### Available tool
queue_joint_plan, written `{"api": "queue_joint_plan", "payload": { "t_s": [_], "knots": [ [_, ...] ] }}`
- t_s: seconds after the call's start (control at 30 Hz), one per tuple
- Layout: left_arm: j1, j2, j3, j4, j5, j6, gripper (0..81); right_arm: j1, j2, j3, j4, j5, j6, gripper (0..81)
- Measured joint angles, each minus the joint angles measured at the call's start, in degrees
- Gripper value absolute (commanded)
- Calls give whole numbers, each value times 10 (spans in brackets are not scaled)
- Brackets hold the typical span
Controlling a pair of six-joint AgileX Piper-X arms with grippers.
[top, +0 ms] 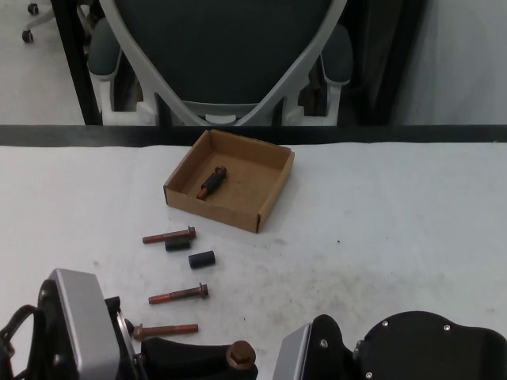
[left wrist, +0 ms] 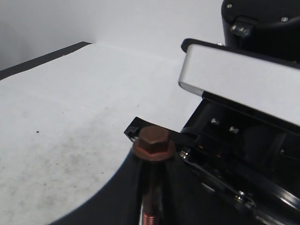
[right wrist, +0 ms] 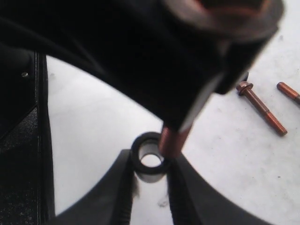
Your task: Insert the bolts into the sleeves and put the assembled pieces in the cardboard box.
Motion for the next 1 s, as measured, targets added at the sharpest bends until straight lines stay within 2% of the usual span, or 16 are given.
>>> {"api": "queue_joint_plan", "payload": {
  "t_s": [0.33, 0.57, 1.0],
  "knots": [
    [0, 0, 0, -3, 0, 0, 8, 0, -11, 0, 9, 2, -1, 2],
    [0, 0, 0, -10, 0, 0, 8, 1, -55, 0, 57, 28, -9, 2],
    [0, 0, -1, -30, 56, -14, 8, 1, -62, 0, 59, 31, -13, 2]
  ]
}}
